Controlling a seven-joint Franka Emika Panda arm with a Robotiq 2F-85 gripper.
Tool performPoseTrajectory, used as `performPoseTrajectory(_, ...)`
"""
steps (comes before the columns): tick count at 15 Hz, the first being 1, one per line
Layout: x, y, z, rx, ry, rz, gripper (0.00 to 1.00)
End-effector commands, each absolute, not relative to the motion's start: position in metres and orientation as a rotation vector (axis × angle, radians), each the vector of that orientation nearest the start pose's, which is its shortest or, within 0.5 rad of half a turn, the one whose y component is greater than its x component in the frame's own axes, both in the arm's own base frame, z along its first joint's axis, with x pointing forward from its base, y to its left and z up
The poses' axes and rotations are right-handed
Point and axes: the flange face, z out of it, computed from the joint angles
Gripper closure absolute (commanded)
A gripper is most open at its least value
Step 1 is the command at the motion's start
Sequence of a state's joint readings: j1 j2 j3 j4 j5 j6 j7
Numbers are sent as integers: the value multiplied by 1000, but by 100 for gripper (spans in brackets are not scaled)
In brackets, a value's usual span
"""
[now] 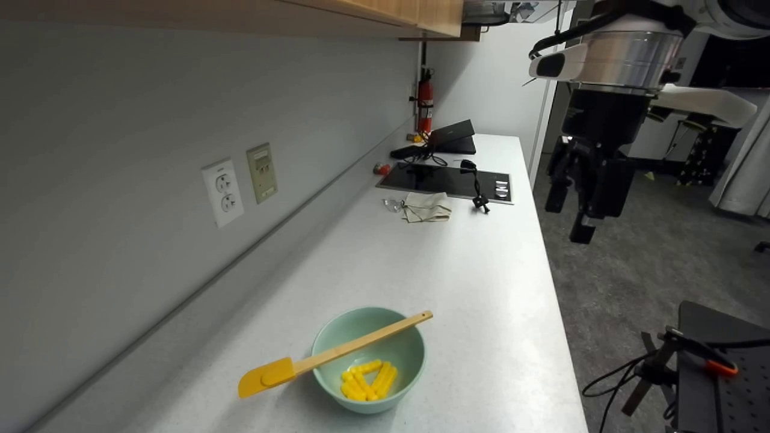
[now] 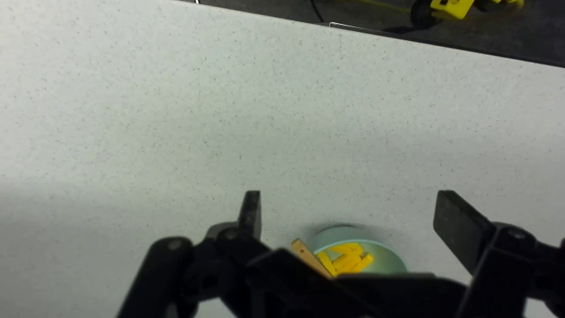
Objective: Use the ladle to stir in the bowl
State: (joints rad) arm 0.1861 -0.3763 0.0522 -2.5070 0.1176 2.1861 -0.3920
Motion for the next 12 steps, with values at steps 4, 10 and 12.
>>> performPoseTrajectory(4, 418, 107, 405, -2950, -853, -107, 0)
performPoseTrajectory(10, 454, 122, 380, -2895, -997, -212, 0)
performPoseTrajectory(12, 464, 128, 377, -2848, -1076, -224, 0)
